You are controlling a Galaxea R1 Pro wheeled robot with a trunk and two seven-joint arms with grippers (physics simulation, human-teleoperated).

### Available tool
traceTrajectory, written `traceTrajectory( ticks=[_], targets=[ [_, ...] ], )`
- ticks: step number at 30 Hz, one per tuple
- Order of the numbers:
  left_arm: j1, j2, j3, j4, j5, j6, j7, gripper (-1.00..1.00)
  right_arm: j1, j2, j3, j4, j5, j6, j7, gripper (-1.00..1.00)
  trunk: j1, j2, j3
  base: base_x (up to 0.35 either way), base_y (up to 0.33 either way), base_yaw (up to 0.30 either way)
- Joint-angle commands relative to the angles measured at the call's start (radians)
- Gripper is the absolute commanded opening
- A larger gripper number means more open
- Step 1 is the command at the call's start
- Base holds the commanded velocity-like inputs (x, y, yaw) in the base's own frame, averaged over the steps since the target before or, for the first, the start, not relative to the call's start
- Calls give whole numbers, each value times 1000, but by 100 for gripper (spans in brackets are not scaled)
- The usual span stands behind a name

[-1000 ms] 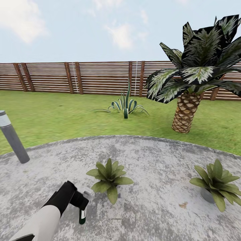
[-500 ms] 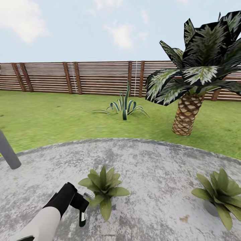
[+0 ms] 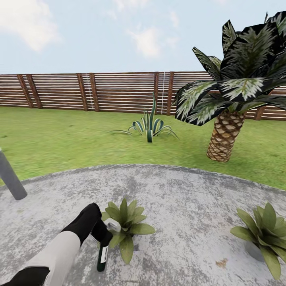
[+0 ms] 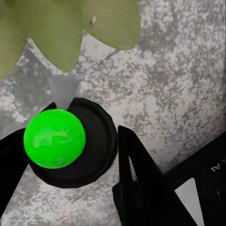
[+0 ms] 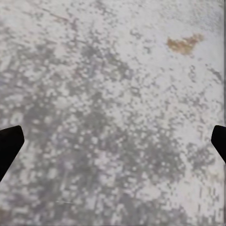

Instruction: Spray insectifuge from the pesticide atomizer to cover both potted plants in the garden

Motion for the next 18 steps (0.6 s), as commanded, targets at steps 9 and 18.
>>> traceTrajectory(
  ticks=[9,18],
  targets=[
    [3,-6,-4,5,-15,49,-16,-100,-1,-2,-7,6,13,-2,4,100,0,0,-1,0,0,0],
    [14,12,-3,14,-17,41,-11,-100,-1,-1,-6,4,12,-2,3,100,0,0,-1,10,-3,0]
  ],
)
